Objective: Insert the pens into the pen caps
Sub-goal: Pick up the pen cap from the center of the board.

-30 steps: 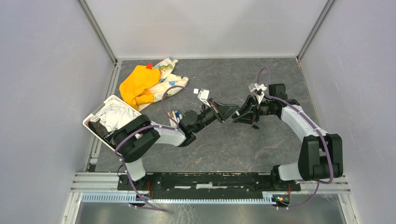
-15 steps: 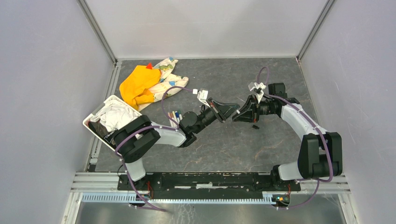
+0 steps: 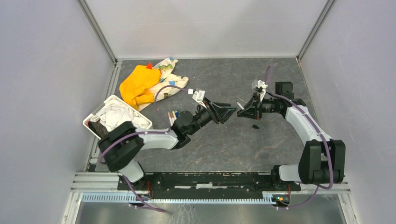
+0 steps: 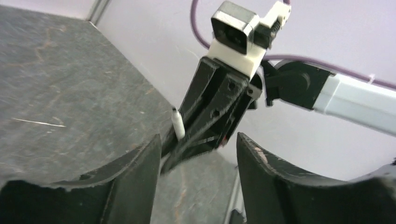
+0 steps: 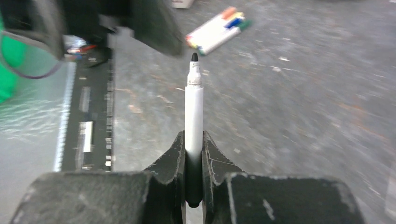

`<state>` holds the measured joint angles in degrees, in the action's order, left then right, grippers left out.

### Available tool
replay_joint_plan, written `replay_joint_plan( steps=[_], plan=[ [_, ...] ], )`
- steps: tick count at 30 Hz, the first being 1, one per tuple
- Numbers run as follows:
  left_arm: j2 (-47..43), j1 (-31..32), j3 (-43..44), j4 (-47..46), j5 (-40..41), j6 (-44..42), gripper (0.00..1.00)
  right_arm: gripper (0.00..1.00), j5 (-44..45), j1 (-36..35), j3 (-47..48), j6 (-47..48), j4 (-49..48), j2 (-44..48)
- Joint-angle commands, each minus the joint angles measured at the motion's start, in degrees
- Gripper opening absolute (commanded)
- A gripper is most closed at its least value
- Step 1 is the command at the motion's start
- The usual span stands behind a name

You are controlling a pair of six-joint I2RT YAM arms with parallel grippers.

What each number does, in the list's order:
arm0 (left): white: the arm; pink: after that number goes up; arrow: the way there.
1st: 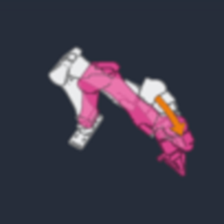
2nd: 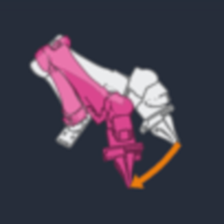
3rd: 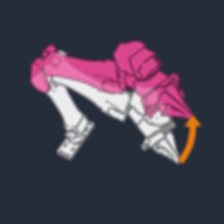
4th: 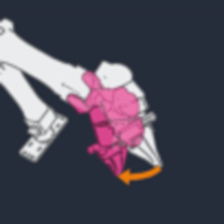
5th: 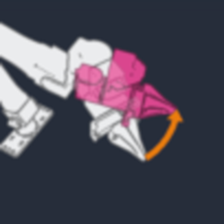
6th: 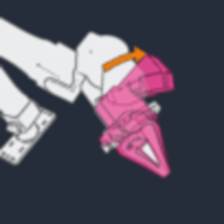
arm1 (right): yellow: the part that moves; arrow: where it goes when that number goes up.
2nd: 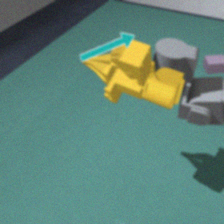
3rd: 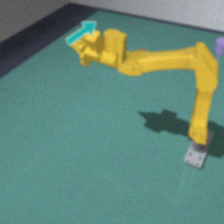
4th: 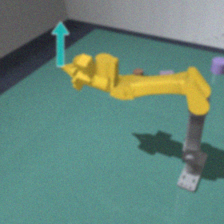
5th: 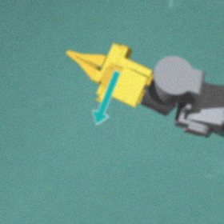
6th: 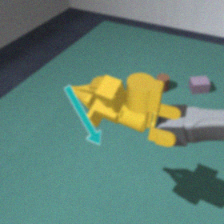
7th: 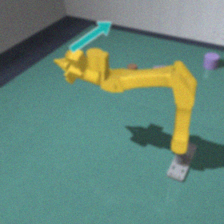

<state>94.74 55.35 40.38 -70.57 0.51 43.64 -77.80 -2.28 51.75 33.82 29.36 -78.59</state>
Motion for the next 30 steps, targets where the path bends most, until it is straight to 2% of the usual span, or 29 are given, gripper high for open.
replay_joint_plan(
  steps=[1,5,8,10,14,17,22,30],
  plan=[
    [-10.3,-0.5,1.3,19.8,-3.7,-13.7,0.69,0.0,13.0,5.4,1.0,1.6,-4.7,6.9],
    [-11.0,-0.6,9.2,46.0,-16.7,-31.8,0.75,0.0,25.5,10.6,0.5,7.2,-4.6,11.7],
    [-6.0,-0.5,15.9,58.8,-25.3,-45.4,0.78,0.0,28.7,14.6,-0.1,9.3,-4.9,13.5],
    [-2.3,-0.1,19.1,62.4,-29.2,-53.8,0.79,0.0,28.6,17.4,0.2,10.5,-3.9,13.5],
    [4.1,1.5,23.0,61.3,-32.0,-69.2,0.82,0.0,25.5,23.2,1.9,14.8,0.9,11.0],
    [11.2,1.7,29.8,62.6,-34.9,-73.3,0.82,0.0,21.9,26.6,4.0,18.4,6.2,8.2],
    [23.5,1.9,43.0,68.1,-34.9,-75.9,0.81,0.0,18.8,29.1,5.6,21.4,10.3,5.5],
    [36.9,1.8,58.0,76.6,-31.5,-74.0,0.75,0.0,17.6,30.4,5.6,21.8,10.9,5.3]
  ],
)
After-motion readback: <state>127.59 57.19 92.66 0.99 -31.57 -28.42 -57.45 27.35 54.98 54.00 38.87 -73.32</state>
